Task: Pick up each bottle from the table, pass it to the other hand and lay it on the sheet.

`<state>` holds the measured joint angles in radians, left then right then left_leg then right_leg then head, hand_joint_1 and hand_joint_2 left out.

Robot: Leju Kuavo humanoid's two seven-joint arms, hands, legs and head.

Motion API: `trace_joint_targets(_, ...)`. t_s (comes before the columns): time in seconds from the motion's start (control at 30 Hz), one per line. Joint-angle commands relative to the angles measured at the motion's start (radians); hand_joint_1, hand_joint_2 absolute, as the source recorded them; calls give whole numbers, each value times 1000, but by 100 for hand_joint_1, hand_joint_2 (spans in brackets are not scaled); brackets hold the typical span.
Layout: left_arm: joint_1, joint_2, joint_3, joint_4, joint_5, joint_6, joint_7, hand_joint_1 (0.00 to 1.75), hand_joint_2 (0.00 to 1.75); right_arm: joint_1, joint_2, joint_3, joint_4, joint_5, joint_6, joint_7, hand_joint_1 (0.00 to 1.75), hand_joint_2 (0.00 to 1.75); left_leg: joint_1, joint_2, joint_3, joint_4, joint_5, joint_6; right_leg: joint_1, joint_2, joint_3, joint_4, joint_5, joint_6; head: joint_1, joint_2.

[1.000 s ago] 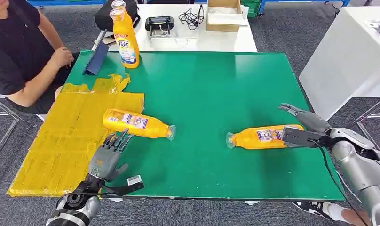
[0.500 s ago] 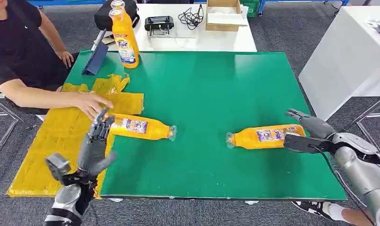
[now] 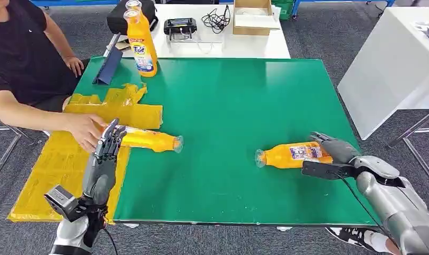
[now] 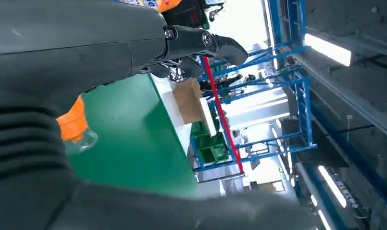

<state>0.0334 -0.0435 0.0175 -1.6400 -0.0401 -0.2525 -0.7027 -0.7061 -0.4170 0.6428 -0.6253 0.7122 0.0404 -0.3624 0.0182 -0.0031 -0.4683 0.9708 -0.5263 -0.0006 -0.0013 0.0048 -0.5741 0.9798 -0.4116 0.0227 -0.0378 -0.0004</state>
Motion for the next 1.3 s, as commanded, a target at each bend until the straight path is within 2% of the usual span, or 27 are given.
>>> trace_joint_targets(0.03,-4,-12,33,24,10,-15,5,0,0,-44,43,27,80,3,1,5,0,175,-1,2,2,-1,0,1,-1,2,1,-1,0,0,0,0)
trace_joint_targets(0.1,-8,-11,33,32,9,-19,5,0,0,-48,58,28,105,9,5,10,0,175,-1,2,2,-1,0,1,-1,2,1,-1,0,0,0,0)
trace_joint_targets(0.13,-11,-11,34,39,14,-26,5,0,0,-63,68,39,145,16,57,30,0,175,-1,3,3,-2,0,1,0,2,1,-1,1,0,0,0)
trace_joint_targets(0.2,-30,-3,28,64,21,-36,5,0,0,-142,46,124,228,62,240,53,0,175,-1,2,1,-1,0,0,0,1,0,0,0,0,0,0)
trace_joint_targets(0.23,-43,0,23,81,26,-37,5,0,0,-177,37,178,266,98,309,54,175,175,-1,2,2,-1,0,1,-1,2,0,0,1,0,0,0)
trace_joint_targets(0.43,-50,5,17,114,55,-53,5,0,0,-149,22,221,299,107,351,46,175,175,-1,-2,5,-2,1,1,0,-3,4,-3,0,0,0,0)
trace_joint_targets(0.5,-55,6,16,117,52,-51,5,0,0,-148,21,223,298,102,357,52,175,175,0,0,5,-2,0,1,0,-1,4,-2,0,0,0,0)
trace_joint_targets(0.73,-74,-1,16,135,62,-60,5,0,0,-108,37,216,304,69,302,84,175,175,-1,-2,7,-3,1,1,1,-3,6,-4,1,0,1,0)
trace_joint_targets(0.77,-74,-4,18,138,66,-62,5,0,0,-90,51,169,307,22,269,98,175,175,-1,-1,7,-3,1,1,1,-3,7,-3,1,0,1,0)
trace_joint_targets(0.87,-40,-19,32,128,58,-42,5,0,0,13,153,-52,266,-179,52,65,175,175,0,-1,9,-4,1,0,1,-3,8,-5,1,0,1,0)
trace_joint_targets(0.9,-35,-20,32,122,58,-43,5,0,0,20,171,-51,265,-176,38,78,175,175,0,1,9,-3,0,0,2,-1,9,-5,1,0,1,0)
trace_joint_targets(0.93,-19,-29,38,107,59,-42,16,0,0,72,217,-200,195,-314,-62,-52,175,175,1,2,10,-3,0,0,2,1,9,-4,1,0,1,0)
trace_joint_targets(0.97,-5,-40,40,93,66,-51,29,0,0,115,278,-316,127,-409,-94,-142,175,175,1,4,11,-6,1,0,1,3,11,-6,2,-1,1,0)
trace_joint_targets(1.0,6,-52,36,80,67,-58,42,0,0,174,348,-401,0,-452,-110,-160,175,175,1,8,11,-5,0,0,2,6,10,-5,2,-1,2,0)
trace_joint_targets(1.03,8,-54,31,78,66,-57,48,0,0,208,364,-408,-87,-429,-112,-99,175,175,2,13,10,-4,-1,0,2,9,9,-4,2,-1,1,0)
trace_joint_targets(1.1,5,-55,28,82,66,-54,49,0,0,229,363,-422,-146,-417,-96,-62,175,175,3,17,9,-4,-1,-1,2,14,6,-3,3,-2,2,0)
trace_joint_targets(1.17,0,-68,19,83,65,-49,69,0,0,296,467,-612,-297,-612,-36,-227,175,175,3,12,7,-2,-1,-1,2,9,4,0,1,-2,0,0)
trace_joint_targets(1.2,-10,-84,-3,83,58,-43,88,0,175,373,539,-641,-482,-620,-38,-229,175,175,3,10,6,-3,-1,-1,2,7,3,0,0,-2,-1,0)
trace_joint_targets(1.23,-17,-95,-20,85,63,-35,104,0,175,417,577,-622,-581,-615,-29,-188,175,175,3,8,5,-2,0,-1,3,5,1,0,0,-1,1,0)
trace_joint_targets(1.27,-25,-101,-46,87,55,-12,143,0,175,454,616,-561,-654,-596,-8,-160,175,175,3,-1,1,-2,2,-2,3,-1,-1,0,0,-1,1,0)
trace_joint_targets(1.3,-26,-104,-62,87,53,3,151,0,175,466,639,-521,-670,-578,-15,-144,175,175,4,-5,-2,-1,3,-3,4,-6,-2,2,0,-1,2,0)
